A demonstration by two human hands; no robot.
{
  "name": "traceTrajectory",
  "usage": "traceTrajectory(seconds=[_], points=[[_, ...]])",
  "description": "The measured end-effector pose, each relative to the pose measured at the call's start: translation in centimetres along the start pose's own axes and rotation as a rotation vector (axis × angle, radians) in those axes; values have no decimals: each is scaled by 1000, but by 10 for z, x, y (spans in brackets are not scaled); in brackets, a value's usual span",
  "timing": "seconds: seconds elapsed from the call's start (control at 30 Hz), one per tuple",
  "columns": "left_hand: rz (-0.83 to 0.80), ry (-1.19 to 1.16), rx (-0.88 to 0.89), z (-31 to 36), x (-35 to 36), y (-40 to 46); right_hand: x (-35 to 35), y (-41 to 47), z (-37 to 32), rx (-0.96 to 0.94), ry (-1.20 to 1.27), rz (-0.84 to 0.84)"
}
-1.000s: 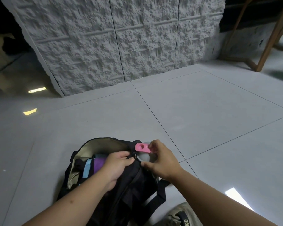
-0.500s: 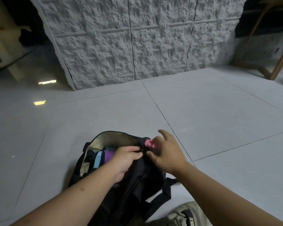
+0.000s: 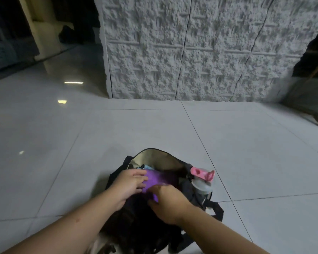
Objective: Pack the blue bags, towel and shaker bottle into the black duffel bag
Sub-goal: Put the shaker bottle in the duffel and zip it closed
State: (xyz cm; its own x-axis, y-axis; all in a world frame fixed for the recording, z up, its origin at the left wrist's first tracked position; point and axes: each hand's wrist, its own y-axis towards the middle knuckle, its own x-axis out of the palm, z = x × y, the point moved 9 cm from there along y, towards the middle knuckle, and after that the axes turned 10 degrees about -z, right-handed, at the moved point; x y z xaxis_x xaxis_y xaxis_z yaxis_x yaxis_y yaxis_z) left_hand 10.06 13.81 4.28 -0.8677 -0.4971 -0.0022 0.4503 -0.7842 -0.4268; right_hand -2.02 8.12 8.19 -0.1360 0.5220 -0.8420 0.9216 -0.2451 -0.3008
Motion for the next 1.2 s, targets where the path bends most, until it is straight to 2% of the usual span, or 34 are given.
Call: traceTrajectory(seconds=[0.2,0.43,0.6,0.7,0.9,1.07,1.2], points=[[66,-123,67,-9,-35,-10,42,48,-26,127,253,-34],[208,-239,63,-24,-83,-12,52,82,-41,212,329,-39],[300,-87,24,-30,-97,-15,57,98,-40,336,372,-12],[292,10,-33,-38,-99,-13,56,104,-34,408,352,40],[160,107,-115,-45,-92,-7,53,104,-21,444,465,165],[167,-75,-129,-49,-103,2,41,102,-26,418,551,225],[187,-145,-61,-37,-104,9,12,101,-44,368,345,284]])
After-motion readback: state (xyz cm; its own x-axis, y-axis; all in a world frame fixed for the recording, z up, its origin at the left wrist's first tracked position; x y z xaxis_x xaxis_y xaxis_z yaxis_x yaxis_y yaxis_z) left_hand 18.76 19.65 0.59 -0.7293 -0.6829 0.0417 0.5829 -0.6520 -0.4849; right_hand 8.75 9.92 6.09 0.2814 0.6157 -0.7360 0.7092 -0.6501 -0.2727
